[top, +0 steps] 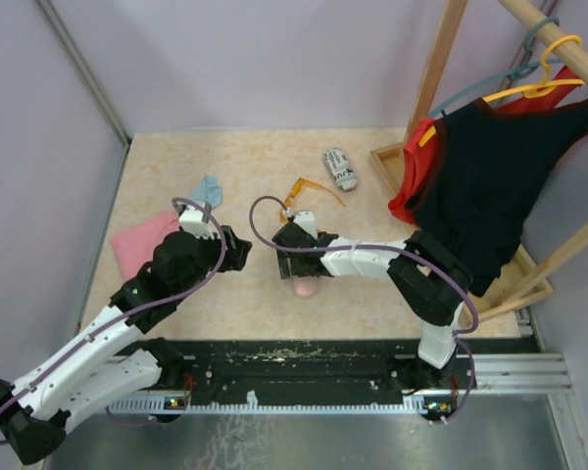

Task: Organize the sunglasses
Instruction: Pick up the sunglasses case from the center of the board, then place the sunglasses case at the center of the board, then pick up the sunglasses case from the center of the board, then place the sunglasses case at the center of the board, then pick up the sunglasses case from the center of the board.

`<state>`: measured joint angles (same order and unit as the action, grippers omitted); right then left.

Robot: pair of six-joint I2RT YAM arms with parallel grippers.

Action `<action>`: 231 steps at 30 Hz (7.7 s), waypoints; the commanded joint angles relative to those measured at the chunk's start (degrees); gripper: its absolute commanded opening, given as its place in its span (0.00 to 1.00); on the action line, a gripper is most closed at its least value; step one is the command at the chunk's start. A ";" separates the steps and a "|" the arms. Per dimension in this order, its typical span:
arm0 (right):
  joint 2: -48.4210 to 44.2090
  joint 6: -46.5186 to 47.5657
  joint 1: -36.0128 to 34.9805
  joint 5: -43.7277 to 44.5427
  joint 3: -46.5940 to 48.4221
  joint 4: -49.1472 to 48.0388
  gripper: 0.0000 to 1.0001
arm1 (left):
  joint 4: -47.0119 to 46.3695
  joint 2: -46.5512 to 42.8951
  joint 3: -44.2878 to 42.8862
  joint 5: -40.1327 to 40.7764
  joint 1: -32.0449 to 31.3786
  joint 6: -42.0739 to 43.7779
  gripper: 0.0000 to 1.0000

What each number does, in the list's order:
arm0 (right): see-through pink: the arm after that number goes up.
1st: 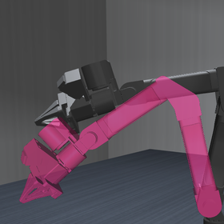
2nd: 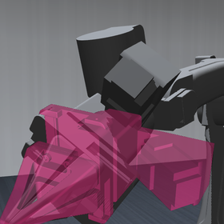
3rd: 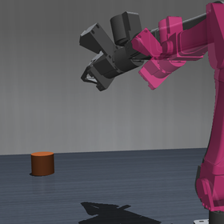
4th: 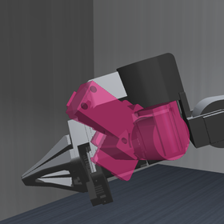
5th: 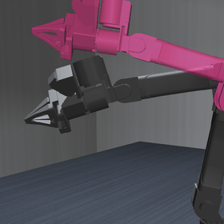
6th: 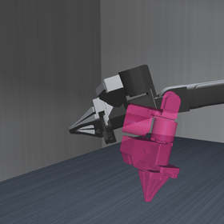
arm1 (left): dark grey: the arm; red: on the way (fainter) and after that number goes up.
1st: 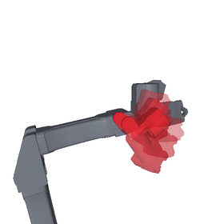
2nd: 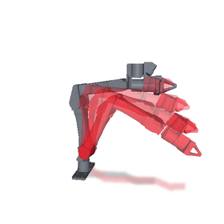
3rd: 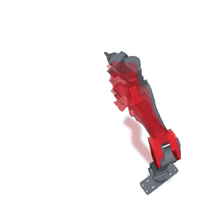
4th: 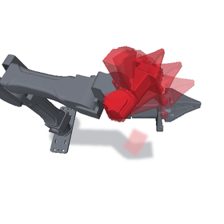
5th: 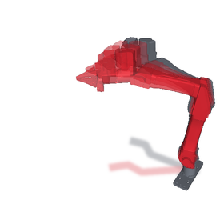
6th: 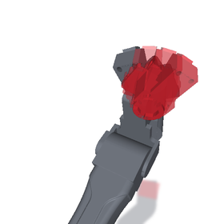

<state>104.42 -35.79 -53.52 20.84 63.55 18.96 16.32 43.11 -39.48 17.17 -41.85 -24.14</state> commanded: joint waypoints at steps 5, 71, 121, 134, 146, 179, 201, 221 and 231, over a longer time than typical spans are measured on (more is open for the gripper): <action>-1.03 -1.42 -0.59 3.69 2.42 2.01 0.64 | -0.41 -1.92 0.64 -1.34 0.21 0.10 0.78; -5.59 32.49 29.47 -7.23 15.46 3.25 0.76 | 0.70 0.92 -1.02 -3.48 0.22 2.54 0.78; 38.54 41.42 36.43 -18.93 63.23 7.66 0.61 | 1.26 1.16 -0.33 1.33 0.18 5.00 0.79; 26.43 39.74 36.12 -16.24 65.71 7.65 0.52 | 1.26 0.63 -0.50 2.49 0.18 4.87 0.79; -7.17 30.88 28.69 -34.82 28.12 -3.58 0.45 | 0.42 -3.13 1.19 3.29 0.18 1.61 0.79; -22.96 12.63 -3.01 2.71 -12.47 -12.99 0.39 | -0.69 -8.89 6.46 1.73 0.18 -3.68 0.78; -4.19 -12.00 -7.24 14.98 -5.71 -2.89 0.82 | 0.61 -7.05 5.83 1.51 0.18 -3.99 0.78; -32.49 -6.68 15.27 -8.43 -19.29 -11.51 0.90 | 2.85 11.43 -4.19 -0.91 -0.01 -7.10 0.91; -43.38 -6.10 25.80 -8.07 -28.27 -9.32 0.98 | 2.11 33.59 -13.99 7.68 -12.70 -17.23 0.97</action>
<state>66.57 -43.55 -28.36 12.86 35.07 10.55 19.11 70.83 -49.47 20.91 -50.87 -35.18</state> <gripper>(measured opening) 0.956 0.962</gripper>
